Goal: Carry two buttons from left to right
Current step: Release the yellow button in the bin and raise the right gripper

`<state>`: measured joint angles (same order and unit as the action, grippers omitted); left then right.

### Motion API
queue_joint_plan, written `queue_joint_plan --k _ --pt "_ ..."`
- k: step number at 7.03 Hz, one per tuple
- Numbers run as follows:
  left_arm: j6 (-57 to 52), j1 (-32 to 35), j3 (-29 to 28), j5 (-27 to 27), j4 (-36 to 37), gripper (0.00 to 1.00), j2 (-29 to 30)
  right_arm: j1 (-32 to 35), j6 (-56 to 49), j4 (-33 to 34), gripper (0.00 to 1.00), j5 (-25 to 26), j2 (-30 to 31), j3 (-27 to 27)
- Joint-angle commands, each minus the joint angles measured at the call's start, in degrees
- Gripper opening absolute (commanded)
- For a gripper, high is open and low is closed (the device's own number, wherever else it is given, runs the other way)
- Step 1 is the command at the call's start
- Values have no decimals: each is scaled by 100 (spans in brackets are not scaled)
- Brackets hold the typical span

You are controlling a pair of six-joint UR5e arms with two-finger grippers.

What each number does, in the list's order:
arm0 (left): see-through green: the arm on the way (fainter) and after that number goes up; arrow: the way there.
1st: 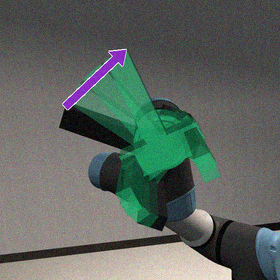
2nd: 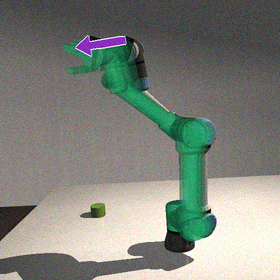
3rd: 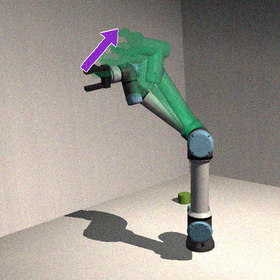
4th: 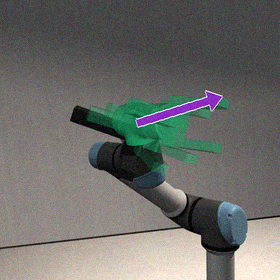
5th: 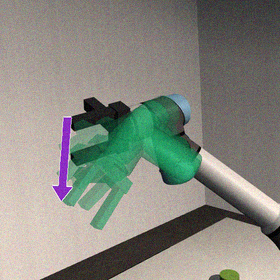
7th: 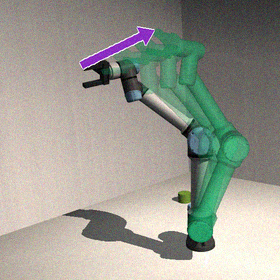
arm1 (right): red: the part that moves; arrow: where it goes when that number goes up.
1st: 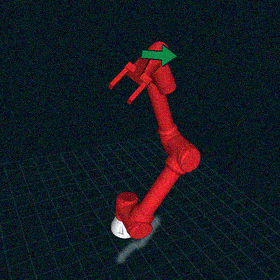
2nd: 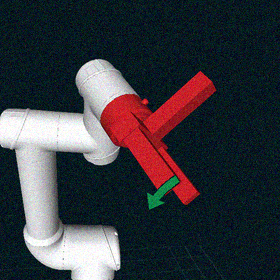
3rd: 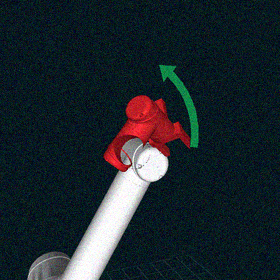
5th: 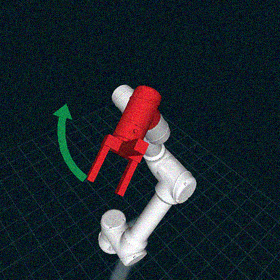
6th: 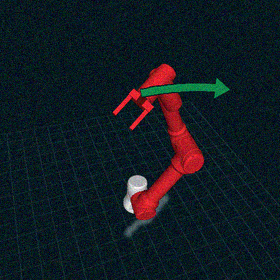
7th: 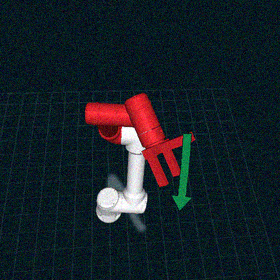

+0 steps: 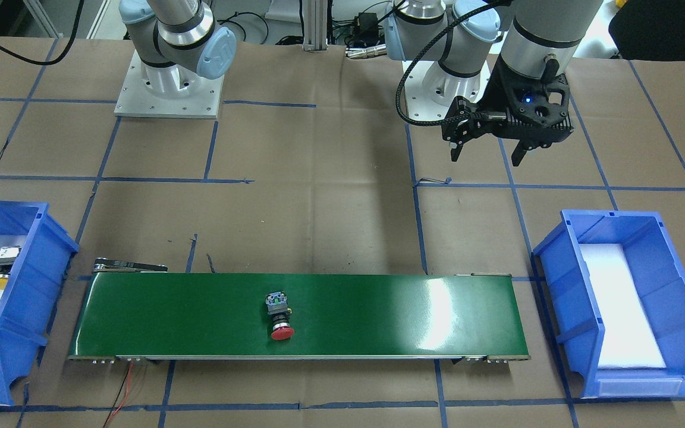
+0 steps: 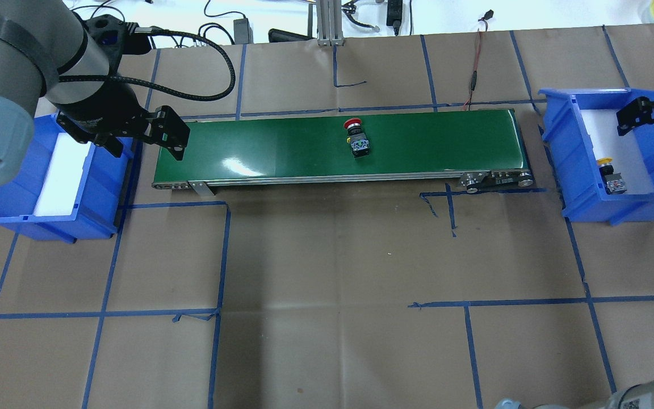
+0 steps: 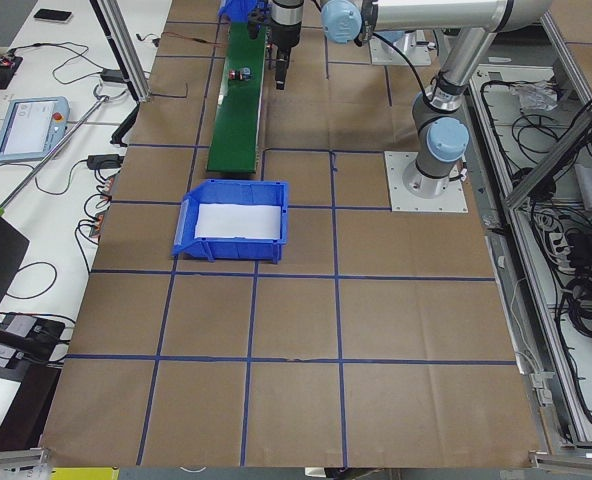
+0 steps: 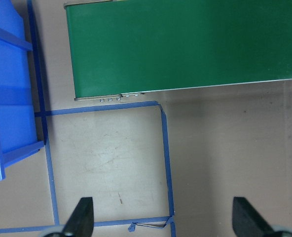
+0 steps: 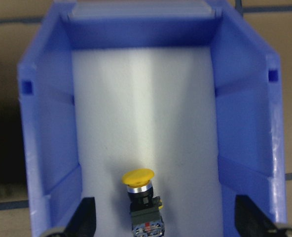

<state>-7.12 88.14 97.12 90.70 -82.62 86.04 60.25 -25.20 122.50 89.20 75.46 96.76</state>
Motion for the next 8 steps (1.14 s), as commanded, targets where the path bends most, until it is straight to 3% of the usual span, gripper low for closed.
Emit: queue_joint_plan --k 1,2,5,8 --pt "0 1 0 0 0 100 0 808 959 -1248 99 53 48 -970" --pt "0 1 0 0 0 100 0 1213 1548 -1864 99 10 74 -1210" --pt "-9 1 0 0 0 100 0 2741 2946 -1958 99 53 573 -1159" --pt "-9 1 0 0 0 100 0 3054 3092 -1984 99 62 488 -1063"
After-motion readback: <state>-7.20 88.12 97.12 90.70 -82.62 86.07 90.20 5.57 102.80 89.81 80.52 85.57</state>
